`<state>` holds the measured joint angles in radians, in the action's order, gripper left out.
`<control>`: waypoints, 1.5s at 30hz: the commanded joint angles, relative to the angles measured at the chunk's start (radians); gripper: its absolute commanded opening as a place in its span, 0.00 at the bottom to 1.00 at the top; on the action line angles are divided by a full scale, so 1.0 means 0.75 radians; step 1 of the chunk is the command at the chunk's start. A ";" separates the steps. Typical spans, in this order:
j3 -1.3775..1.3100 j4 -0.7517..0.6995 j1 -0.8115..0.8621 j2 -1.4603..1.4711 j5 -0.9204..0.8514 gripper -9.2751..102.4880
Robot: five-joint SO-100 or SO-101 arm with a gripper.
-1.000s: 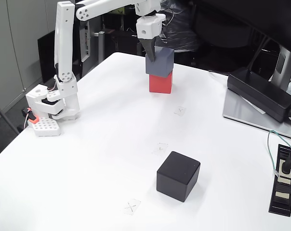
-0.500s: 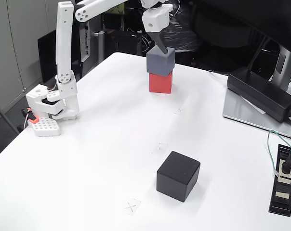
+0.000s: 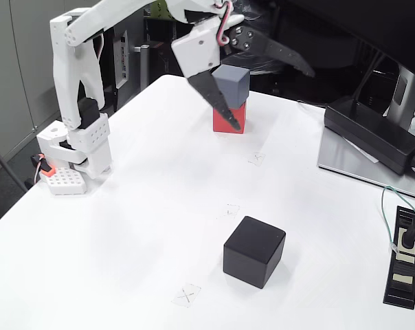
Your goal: Stack the three blocks in an ordered color.
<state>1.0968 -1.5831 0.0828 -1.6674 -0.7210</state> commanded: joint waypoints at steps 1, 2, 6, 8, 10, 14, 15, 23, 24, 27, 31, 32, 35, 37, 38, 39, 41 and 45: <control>0.047 -0.002 0.164 -0.029 0.041 0.50; 0.088 0.000 0.205 -0.004 0.061 0.50; 0.235 0.037 0.284 0.145 0.160 0.50; 0.280 0.110 0.284 0.217 0.231 0.50; 0.305 0.198 0.295 0.276 0.317 0.50; 0.305 0.299 0.282 0.356 0.456 0.50; 0.299 0.307 0.280 0.368 0.481 0.50; 0.284 0.321 0.162 0.522 0.585 0.50; 0.270 0.321 0.135 0.546 0.591 0.50; 0.205 0.321 0.094 0.628 0.605 0.50; 0.098 0.321 0.094 0.728 0.634 0.50; 0.080 0.317 0.096 0.751 0.646 0.50; 0.053 0.313 0.100 0.798 0.671 0.50; 0.059 0.313 0.100 0.812 0.677 0.50; 0.061 0.309 0.100 0.816 0.679 0.50; 0.063 0.305 0.098 0.816 0.679 0.49; 0.057 0.305 0.098 0.816 0.681 0.46; 0.045 0.305 0.098 0.804 0.681 0.35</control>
<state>1.1674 -1.3514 0.1626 -1.0492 -0.2194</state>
